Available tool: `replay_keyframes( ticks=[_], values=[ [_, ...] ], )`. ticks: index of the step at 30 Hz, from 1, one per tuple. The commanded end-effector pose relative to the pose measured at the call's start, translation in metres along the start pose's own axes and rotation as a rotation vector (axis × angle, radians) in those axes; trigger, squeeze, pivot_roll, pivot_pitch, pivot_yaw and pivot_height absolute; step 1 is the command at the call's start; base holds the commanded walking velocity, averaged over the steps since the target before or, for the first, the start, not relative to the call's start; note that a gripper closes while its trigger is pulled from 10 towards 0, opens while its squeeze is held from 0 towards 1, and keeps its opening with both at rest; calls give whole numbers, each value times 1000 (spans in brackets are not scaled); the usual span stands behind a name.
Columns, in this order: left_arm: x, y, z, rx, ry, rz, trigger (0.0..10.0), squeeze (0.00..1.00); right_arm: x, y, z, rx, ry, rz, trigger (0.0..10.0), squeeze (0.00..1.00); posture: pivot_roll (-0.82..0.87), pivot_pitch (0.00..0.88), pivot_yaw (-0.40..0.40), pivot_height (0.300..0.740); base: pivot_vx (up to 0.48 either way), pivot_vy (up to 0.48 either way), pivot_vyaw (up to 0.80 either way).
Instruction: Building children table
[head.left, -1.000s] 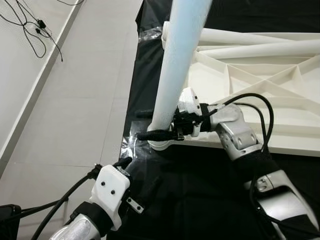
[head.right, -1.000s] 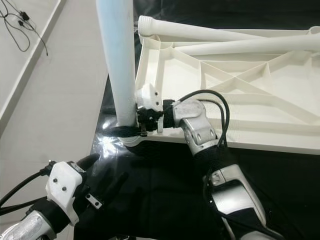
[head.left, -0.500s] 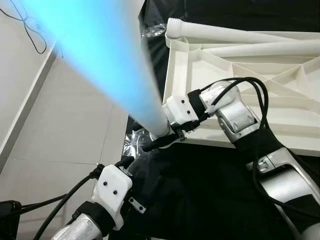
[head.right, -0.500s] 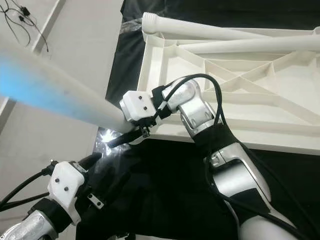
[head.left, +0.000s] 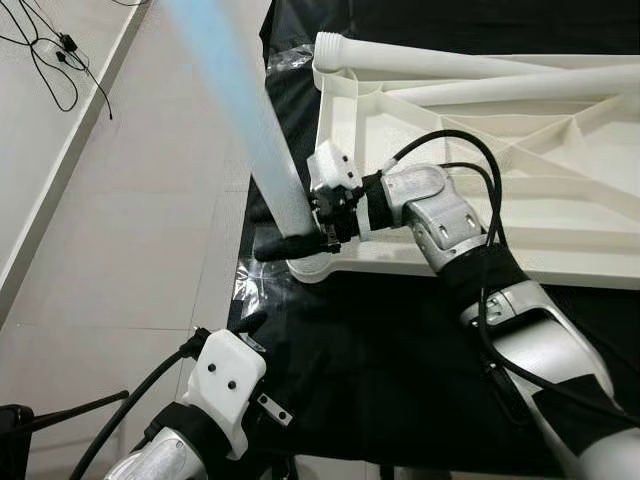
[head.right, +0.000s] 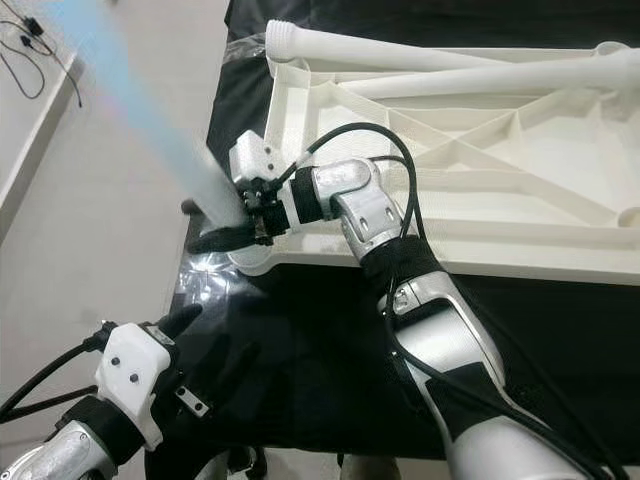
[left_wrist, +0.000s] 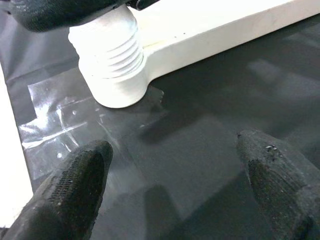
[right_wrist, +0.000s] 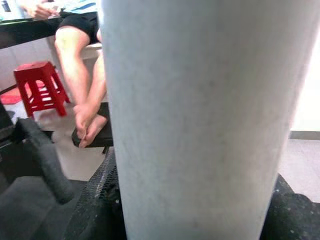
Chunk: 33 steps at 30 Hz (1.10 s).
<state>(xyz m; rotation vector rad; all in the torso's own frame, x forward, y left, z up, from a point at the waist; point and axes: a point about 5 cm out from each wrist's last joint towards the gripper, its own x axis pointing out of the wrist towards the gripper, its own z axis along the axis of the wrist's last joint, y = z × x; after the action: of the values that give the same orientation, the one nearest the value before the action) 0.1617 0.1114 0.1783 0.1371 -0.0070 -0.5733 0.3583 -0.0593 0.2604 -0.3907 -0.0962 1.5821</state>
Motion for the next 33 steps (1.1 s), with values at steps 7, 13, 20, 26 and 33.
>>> replay_keyframes(
  ticks=[7, 13, 20, 26, 33],
  values=[
    [-5, -3, -2, -8, 23, -7, 10000, 0, -4, 16, -45, 119, -14, -71, 10000, 0, 59, 433, 87, 740, 0, 0, 0],
    [-6, -3, -2, -5, 27, -10, 10000, 0, -3, 22, -48, 55, -19, -95, 10000, 0, 57, 433, 90, 740, 0, 0, 0],
    [-7, -2, -2, -1, 31, -11, 10000, 0, -5, 37, -57, -33, 66, -42, 10000, 0, 57, 426, 96, 740, 0, 0, 0],
    [-7, -3, -3, 0, 32, -14, 10000, 0, -8, 38, -62, -70, 177, -22, 10000, 0, 50, 419, 94, 740, 0, 0, 0],
    [-7, -3, -3, 2, 32, -15, 10000, 0, -8, 37, -63, -49, 243, 3, 10000, 0, 52, 414, 92, 740, 0, 0, 0]
  ],
)
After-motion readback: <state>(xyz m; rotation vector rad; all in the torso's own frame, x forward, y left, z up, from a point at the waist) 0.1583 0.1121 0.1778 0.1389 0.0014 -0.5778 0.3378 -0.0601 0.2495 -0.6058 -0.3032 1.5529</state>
